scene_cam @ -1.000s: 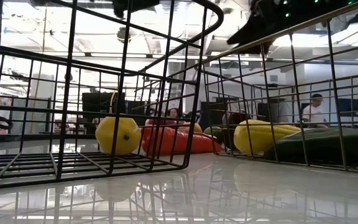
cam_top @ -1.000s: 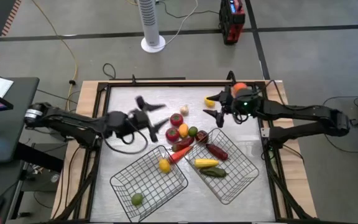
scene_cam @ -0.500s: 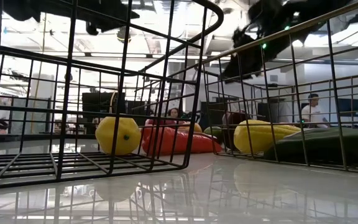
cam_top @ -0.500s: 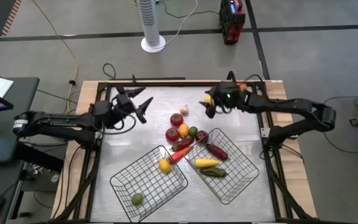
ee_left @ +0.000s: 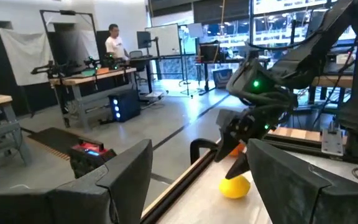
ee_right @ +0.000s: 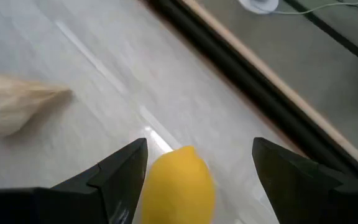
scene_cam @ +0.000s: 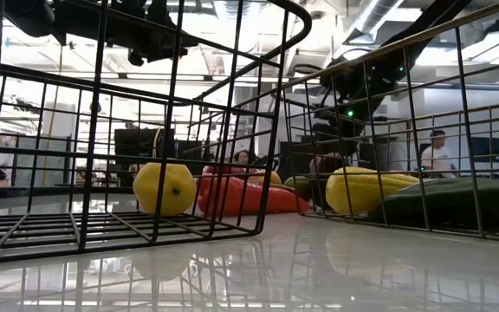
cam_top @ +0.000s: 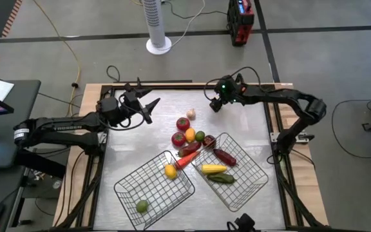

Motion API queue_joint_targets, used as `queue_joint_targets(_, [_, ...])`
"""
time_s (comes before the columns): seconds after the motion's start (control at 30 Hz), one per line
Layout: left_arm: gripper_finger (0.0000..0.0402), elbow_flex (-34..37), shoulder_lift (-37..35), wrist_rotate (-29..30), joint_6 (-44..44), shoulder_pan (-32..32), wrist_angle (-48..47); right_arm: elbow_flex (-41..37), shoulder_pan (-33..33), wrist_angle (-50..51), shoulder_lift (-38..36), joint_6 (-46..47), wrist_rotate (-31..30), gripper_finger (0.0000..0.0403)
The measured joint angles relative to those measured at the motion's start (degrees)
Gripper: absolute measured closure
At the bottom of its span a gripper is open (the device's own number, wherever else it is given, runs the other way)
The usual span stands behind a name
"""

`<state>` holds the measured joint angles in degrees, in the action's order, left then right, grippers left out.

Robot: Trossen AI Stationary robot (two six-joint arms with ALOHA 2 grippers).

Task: Sort produce into baskets
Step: Put the top yellow lemon into the black wire basket

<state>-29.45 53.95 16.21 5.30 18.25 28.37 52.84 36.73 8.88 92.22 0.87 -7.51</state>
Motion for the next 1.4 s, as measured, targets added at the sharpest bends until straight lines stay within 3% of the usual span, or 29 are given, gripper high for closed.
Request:
queue_joint_targets(0.5, [0.015, 0.0, 0.0, -0.6, -1.2, -0.2, -0.9, -0.9, 1.4, 1.5, 2.2, -2.4, 6.3, 0.0085])
queue_joint_targets(0.87, [0.015, 0.0, -0.4, -1.2, -1.4, -1.0, -1.9, -0.8, 0.4, -0.4, 9.8, -0.8, 7.6, 0.0086])
queue_joint_targets(1.13, [0.015, 0.0, -2.8, -0.5, -0.7, -1.0, -4.6, -0.6, 0.1, 2.8, 9.9, -0.7, 7.4, 0.0136])
queue_joint_targets(1.4, [0.015, 0.0, -5.6, -0.4, -1.0, -1.0, -7.4, -1.0, -1.6, 6.6, 6.0, -0.8, 7.6, 0.014])
